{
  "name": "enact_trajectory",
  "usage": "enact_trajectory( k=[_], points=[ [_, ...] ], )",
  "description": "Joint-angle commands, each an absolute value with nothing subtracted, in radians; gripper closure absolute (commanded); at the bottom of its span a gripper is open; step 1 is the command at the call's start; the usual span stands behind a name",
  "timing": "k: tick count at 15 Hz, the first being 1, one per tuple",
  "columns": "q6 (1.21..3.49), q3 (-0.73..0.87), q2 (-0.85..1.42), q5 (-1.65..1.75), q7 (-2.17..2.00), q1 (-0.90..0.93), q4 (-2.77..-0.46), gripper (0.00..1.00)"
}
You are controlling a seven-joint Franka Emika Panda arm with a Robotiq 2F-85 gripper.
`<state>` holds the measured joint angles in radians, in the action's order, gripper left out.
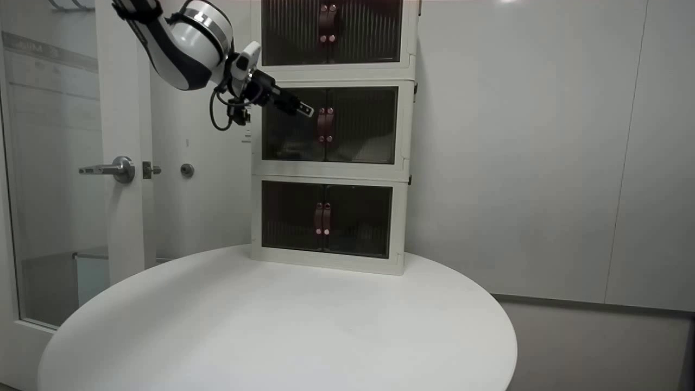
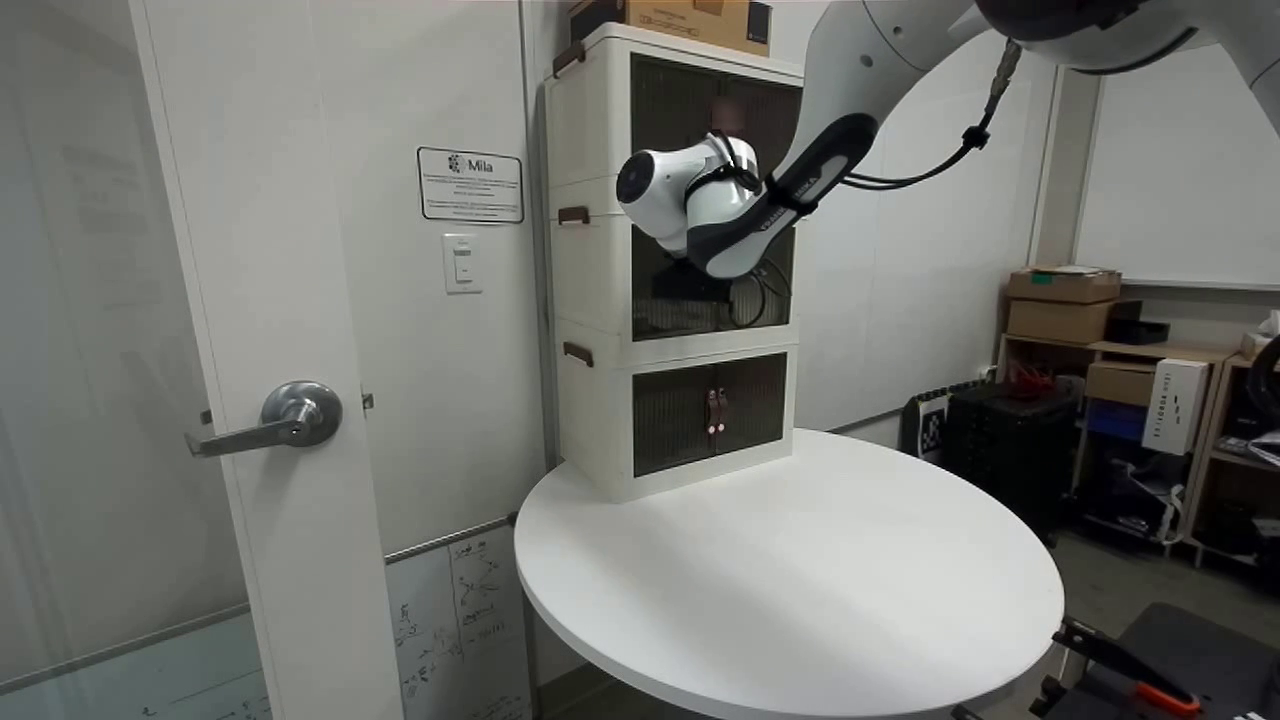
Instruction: Open the left door of the middle shelf
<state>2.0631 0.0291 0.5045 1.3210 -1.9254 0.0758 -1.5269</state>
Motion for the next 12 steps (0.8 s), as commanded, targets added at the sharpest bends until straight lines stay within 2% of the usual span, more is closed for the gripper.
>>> enact_trajectory(
  k=[1,12],
  points=[
    [2.108,0.040,0.543,1.348,-1.948,0.060,-1.475,0.00],
    [2.226,0.052,0.582,1.337,-1.924,0.032,-1.428,0.00]
  ],
)
